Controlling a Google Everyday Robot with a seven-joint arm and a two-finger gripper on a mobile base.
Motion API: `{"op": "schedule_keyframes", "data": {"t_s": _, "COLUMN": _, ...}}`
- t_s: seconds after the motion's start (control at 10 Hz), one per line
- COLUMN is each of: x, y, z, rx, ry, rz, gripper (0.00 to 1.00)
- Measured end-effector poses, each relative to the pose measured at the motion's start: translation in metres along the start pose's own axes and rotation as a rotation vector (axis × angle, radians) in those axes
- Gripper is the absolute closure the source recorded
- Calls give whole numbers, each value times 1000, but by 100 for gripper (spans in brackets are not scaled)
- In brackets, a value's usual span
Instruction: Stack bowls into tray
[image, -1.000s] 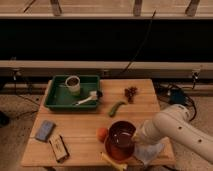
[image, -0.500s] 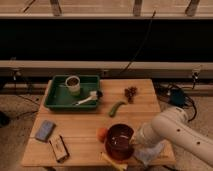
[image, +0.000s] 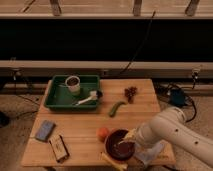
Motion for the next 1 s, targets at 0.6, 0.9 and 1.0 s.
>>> {"op": "schedule_keyframes", "data": {"t_s": 0.6, "x": 21, "y": 6, "z": -4, "rx": 31, "ry": 32, "rz": 52, "gripper": 20}}
{"op": "schedule_keyframes", "data": {"t_s": 0.9, "x": 25, "y": 9, "z": -1, "rx": 49, "ry": 33, "rz": 74, "gripper": 20}}
{"op": "schedule_keyframes", "data": {"t_s": 1.0, "x": 25, "y": 9, "z": -1, "rx": 50, "ry": 33, "rz": 74, "gripper": 20}}
